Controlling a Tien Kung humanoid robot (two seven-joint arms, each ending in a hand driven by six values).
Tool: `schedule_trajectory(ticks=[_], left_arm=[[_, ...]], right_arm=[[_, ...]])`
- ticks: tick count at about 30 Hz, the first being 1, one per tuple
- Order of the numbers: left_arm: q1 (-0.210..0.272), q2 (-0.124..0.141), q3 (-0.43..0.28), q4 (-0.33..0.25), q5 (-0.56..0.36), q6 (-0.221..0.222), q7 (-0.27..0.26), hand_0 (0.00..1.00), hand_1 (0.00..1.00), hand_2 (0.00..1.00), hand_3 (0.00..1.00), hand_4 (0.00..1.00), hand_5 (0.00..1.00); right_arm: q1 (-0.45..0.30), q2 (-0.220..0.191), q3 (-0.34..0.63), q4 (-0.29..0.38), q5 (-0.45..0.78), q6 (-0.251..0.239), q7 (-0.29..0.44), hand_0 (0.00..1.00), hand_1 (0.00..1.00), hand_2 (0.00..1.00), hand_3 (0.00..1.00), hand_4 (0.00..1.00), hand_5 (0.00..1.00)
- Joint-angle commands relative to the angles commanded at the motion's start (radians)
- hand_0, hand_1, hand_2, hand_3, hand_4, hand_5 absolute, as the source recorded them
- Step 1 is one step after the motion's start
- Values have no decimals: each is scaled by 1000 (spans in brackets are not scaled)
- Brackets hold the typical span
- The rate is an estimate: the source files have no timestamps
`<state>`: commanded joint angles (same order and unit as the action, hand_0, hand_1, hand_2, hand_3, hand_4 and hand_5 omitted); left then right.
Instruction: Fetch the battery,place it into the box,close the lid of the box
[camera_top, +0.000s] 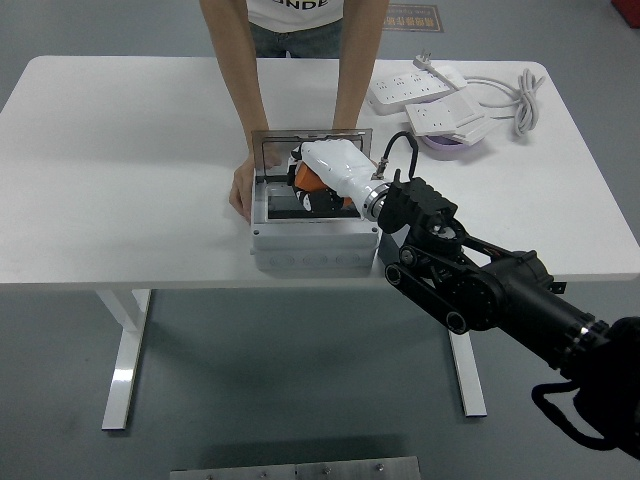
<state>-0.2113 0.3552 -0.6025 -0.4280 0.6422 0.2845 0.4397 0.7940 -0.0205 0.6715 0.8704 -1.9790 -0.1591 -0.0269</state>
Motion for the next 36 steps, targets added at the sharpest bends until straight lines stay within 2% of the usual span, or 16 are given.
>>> schedule_trajectory(ticks=[14, 15, 20, 21, 26, 27, 32, 33, 36], left_arm=[[-7, 1, -1, 1, 3, 0, -1, 620, 692, 585, 593, 599, 11], [-7, 1, -2, 1, 3, 0, -1, 620, 692, 585, 594, 598, 9], [-8, 0, -2, 1, 4, 1, -1, 620, 692, 585, 594, 598, 9], [-8, -1, -2, 1, 4, 1, -1, 620, 692, 586, 593, 598, 8], [-9, -1, -4, 0, 7, 2, 0, 620, 692, 586, 593, 598, 8], [-9, -1, -4, 0, 8, 2, 0, 620, 691, 586, 594, 597, 8], [-11, -1, -4, 0, 9, 3, 0, 620, 691, 586, 594, 597, 8], [-11, -1, -5, 0, 9, 4, 0, 620, 692, 584, 594, 596, 7], [-10, -1, -5, 0, 9, 5, -1, 620, 692, 584, 594, 596, 7]], right_arm=[[-10, 3, 7, -15, 21, 23, 11, 190, 241, 349, 380, 172, 2], [-10, 3, 9, -15, 24, 25, 13, 246, 319, 442, 510, 331, 2], [-9, 3, 15, -20, 41, 34, 21, 246, 319, 442, 510, 331, 2], [-9, 3, 16, -21, 45, 35, 23, 338, 479, 543, 634, 441, 90], [-8, 2, 21, -22, 60, 41, 28, 338, 479, 543, 634, 441, 90], [-8, 2, 22, -23, 62, 42, 29, 533, 629, 620, 659, 645, 236], [-8, 3, 24, -23, 79, 41, 34, 533, 629, 620, 659, 645, 236], [-8, 3, 24, -23, 82, 40, 35, 713, 687, 658, 703, 792, 483], [-7, 3, 25, -22, 88, 38, 36, 713, 687, 658, 703, 792, 483]])
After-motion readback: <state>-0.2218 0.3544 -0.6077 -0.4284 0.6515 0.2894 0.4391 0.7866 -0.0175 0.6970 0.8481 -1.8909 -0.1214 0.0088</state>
